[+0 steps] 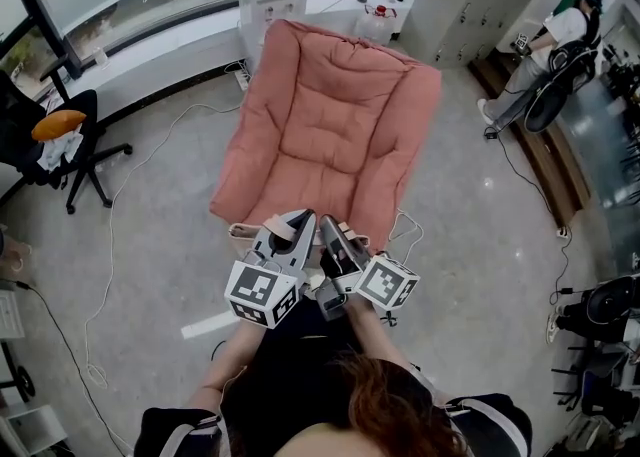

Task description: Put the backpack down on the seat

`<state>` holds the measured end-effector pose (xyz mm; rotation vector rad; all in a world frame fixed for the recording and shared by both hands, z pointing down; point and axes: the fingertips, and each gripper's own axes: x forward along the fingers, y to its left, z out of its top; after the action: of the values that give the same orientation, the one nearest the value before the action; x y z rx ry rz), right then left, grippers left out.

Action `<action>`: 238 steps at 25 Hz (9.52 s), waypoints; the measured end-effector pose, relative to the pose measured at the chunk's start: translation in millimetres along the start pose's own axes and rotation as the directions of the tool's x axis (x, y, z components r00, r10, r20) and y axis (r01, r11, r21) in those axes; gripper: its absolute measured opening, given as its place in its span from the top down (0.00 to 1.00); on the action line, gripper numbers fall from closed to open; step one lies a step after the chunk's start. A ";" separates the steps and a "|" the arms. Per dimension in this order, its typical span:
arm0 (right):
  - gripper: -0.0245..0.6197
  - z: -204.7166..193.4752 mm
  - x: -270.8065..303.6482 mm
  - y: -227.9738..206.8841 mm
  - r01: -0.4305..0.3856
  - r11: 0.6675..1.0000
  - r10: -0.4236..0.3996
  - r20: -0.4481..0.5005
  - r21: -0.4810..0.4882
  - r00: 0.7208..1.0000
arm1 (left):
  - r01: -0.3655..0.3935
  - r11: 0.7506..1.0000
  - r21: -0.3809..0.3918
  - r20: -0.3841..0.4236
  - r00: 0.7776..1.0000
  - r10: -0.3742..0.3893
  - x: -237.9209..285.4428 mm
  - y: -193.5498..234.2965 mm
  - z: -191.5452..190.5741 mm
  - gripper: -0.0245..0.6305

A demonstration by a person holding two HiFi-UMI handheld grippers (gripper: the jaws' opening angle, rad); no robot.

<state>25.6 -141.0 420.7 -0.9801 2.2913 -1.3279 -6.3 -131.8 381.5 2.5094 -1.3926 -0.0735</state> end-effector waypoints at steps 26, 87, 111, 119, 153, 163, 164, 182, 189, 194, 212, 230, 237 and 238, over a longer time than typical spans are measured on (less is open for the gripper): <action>0.90 59.3 59.9 -42.1 -0.028 0.998 0.028 -0.003 0.062 1.000 | -0.012 0.999 -0.043 -0.046 0.999 0.010 85.9 40.4 7.2 0.93; 0.90 53.8 165.9 -216.6 0.293 0.909 -0.297 -0.034 0.298 0.954 | 0.095 0.984 -0.150 -0.362 0.921 -0.144 215.6 158.7 -108.8 0.93; 0.90 8.5 151.9 -258.0 0.338 0.771 -0.362 -0.065 0.540 0.930 | -0.087 0.949 -0.304 -0.483 0.873 -0.075 200.7 184.3 -178.2 0.93; 0.90 -0.3 148.0 -261.5 0.327 0.742 -0.351 -0.075 0.585 0.933 | -0.169 0.783 -0.599 -0.430 0.892 -0.137 193.1 192.1 -191.1 0.93; 0.56 -32.3 117.4 -236.6 0.290 0.690 -0.329 -0.070 0.663 0.942 | -0.256 0.704 -0.662 -0.475 0.870 -0.130 126.2 185.4 -222.3 0.51; 0.56 -38.4 78.7 -236.3 0.314 0.675 -0.362 -0.072 0.668 0.930 | -0.309 0.718 -0.623 -0.530 0.842 -0.097 96.1 168.0 -236.7 0.51; 0.55 -38.8 74.0 -237.0 0.318 0.674 -0.366 -0.073 0.667 0.928 | -0.315 0.718 -0.621 -0.533 0.841 -0.092 93.1 166.7 -238.0 0.51; 0.56 -39.8 -27.2 -244.5 0.398 0.633 -0.475 -0.074 0.664 0.877 | -0.333 0.750 -0.571 -0.579 0.811 -0.081 72.5 119.2 -248.6 0.51; 0.56 -27.6 -43.4 -249.4 0.409 0.638 -0.497 -0.057 0.653 0.866 | -0.311 0.775 -0.550 -0.575 0.815 -0.080 85.3 114.8 -240.9 0.51; 0.56 -6.8 -28.4 -241.2 0.406 0.719 -0.475 -0.027 0.564 0.880 | -0.246 0.835 -0.492 -0.569 0.817 -0.094 101.1 107.8 -225.8 0.52; 0.56 77.0 46.1 -139.3 0.285 0.922 -0.272 0.086 -0.262 0.959 | 0.108 0.993 0.045 -0.405 0.911 -0.081 147.3 95.2 -88.5 0.52; 0.64 142.2 108.9 -19.3 0.142 0.870 -0.034 0.230 -0.472 0.973 | 0.230 0.958 0.169 -0.117 0.970 -0.213 153.3 103.4 42.5 0.63; 0.89 137.5 115.1 -16.5 0.156 0.868 -0.055 0.222 -0.471 0.974 | 0.245 0.963 0.112 -0.120 0.965 -0.232 154.1 108.9 39.5 0.93; 0.89 136.9 115.5 -15.0 0.151 0.869 -0.050 0.220 -0.471 0.974 | 0.248 0.962 0.115 -0.123 0.964 -0.234 153.7 108.1 38.7 0.93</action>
<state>27.3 -313.4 370.0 -1.3361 2.4878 -0.6408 -19.8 -323.1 385.3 2.7349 -1.0757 0.1078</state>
